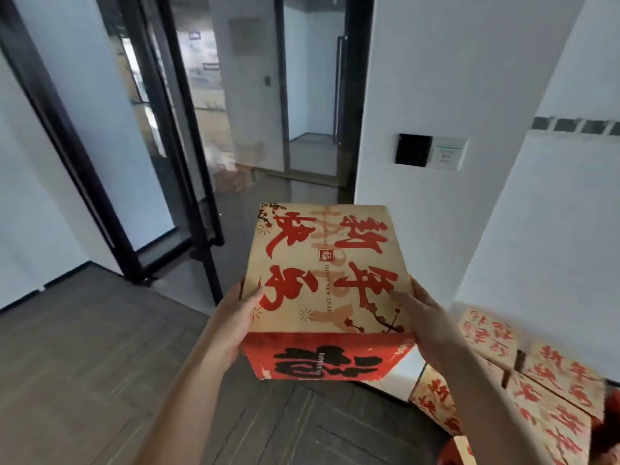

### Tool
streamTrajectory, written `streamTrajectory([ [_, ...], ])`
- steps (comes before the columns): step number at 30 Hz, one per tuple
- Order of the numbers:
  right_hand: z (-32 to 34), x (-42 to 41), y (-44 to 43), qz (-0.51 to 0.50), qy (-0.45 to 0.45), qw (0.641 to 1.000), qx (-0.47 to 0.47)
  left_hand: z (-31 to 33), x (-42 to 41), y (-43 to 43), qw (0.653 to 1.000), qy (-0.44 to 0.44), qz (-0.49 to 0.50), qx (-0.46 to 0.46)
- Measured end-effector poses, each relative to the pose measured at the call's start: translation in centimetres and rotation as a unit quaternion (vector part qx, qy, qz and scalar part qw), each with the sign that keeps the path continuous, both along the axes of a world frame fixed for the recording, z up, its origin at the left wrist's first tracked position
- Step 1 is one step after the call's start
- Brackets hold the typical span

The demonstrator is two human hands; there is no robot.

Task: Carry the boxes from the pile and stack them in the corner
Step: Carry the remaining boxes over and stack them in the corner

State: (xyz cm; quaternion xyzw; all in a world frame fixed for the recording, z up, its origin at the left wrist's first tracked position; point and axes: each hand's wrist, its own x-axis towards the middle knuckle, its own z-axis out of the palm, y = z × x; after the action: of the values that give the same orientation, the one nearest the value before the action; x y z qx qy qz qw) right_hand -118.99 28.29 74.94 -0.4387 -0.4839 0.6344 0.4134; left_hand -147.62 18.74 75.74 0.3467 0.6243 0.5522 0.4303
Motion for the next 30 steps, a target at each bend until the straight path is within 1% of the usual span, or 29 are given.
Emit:
streamTrajectory([
  [2,-0.1,-5.3,-1.4,0.032,-0.002,0.999,0.004,-0.2,-4.3,-3.4,1.000,0.003,0.031,-0.003],
  [6,-0.5,-17.8,-5.4,0.107,-0.015,0.994,0.019,-1.3,-14.6,-11.6,0.992,-0.056,0.115,-0.009],
  [9,-0.8,-27.8,-9.5,0.145,-0.015,0.989,0.025,-2.0,-23.2,-18.5,0.982,-0.066,0.177,-0.020],
  [12,-0.9,-37.8,-14.2,0.192,-0.021,0.981,0.016,-2.1,-30.7,-25.7,0.964,-0.089,0.252,-0.001],
  [15,-0.9,-47.1,-19.3,0.253,-0.026,0.967,0.007,-1.7,-36.6,-33.2,0.938,-0.088,0.335,0.006],
  [18,-0.9,-55.4,-24.3,0.309,-0.032,0.951,0.002,-1.6,-41.7,-39.9,0.909,-0.080,0.408,0.007],
  [23,-1.4,-66.9,-30.3,0.393,-0.043,0.918,0.017,-3.1,-48.0,-48.1,0.870,-0.077,0.487,0.014],
  [27,-2.9,-74.7,-33.0,0.440,-0.050,0.897,0.009,-4.9,-52.9,-52.1,0.845,-0.067,0.530,0.006],
  [30,-4.4,-80.6,-33.9,0.470,-0.049,0.881,0.012,-5.3,-56.7,-53.1,0.836,-0.062,0.544,-0.013],
])
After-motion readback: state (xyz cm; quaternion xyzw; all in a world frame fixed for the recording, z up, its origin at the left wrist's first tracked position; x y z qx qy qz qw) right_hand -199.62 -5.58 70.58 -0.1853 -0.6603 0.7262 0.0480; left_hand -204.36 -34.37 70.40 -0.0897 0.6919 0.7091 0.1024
